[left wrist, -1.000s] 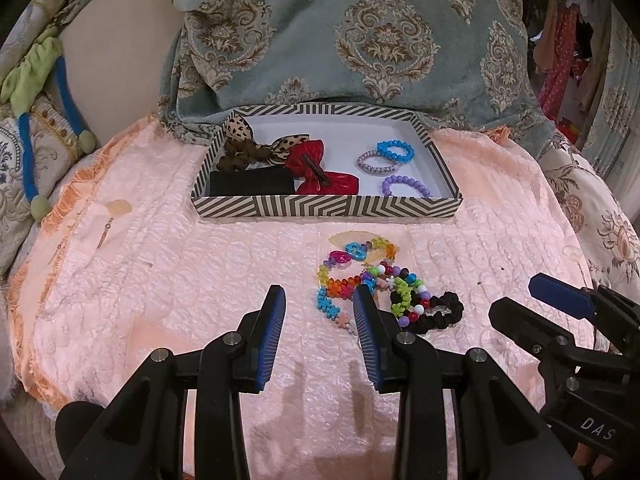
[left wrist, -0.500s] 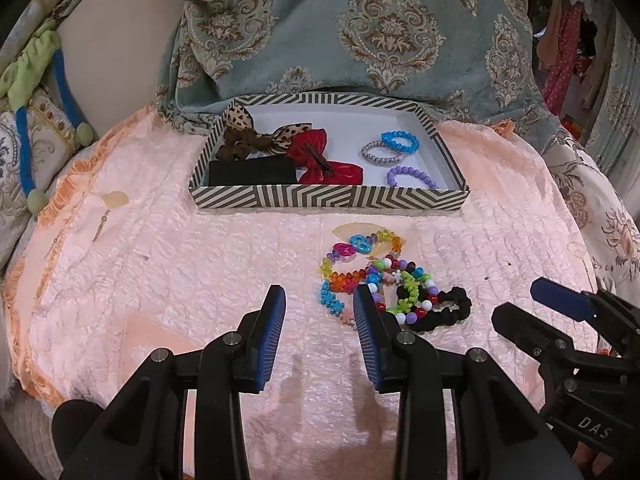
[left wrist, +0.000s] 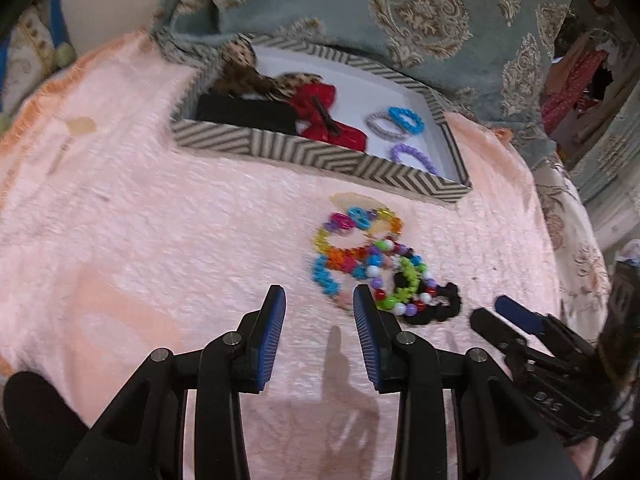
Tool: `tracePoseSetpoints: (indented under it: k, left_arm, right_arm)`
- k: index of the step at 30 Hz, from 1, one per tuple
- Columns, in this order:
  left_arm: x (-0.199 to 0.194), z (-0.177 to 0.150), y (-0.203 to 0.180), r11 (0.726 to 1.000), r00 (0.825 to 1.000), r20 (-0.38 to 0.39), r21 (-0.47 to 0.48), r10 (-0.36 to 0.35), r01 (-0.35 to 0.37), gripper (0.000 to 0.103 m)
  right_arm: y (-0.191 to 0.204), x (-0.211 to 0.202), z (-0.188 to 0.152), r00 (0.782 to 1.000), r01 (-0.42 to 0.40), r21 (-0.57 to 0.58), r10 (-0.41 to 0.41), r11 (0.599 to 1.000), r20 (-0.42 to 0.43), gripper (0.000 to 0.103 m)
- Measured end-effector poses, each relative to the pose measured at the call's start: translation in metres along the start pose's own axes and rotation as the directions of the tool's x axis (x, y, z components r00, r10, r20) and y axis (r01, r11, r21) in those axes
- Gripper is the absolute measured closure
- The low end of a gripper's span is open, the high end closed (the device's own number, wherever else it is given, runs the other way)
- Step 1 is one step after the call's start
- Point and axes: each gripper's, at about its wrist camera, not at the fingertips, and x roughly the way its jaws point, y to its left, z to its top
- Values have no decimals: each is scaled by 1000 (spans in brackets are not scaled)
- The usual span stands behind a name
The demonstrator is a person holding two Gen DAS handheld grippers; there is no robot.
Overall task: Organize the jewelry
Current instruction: 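Grasp the multicolour bead bracelet with the left tool while the right tool grasps the black scrunchie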
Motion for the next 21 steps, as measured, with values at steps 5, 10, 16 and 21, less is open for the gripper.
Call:
tracePoseSetpoints:
  k: [5,10,16,21]
  left_arm:
    - [17,9,-14,999,997,-48,0,-53,53,84]
    - [37,19,-28,998,995,-81,21,-51,53,84]
    - [61,23,-36,999,991,-122,17,-45,48,88]
    - [68,26,-37,1000,992,-122,11,-28,29,103]
  right_arm:
    - [-4,10,1,1000,-3,7,3,1000,-12,42]
    - [-3,17,-2,999,-27,-6,27,1000,-16,42]
    - [-2,28,1,999,-37,-26,37,999,-16,53]
    - [-3,35,2,999,-36,-41,36,998,-1,85]
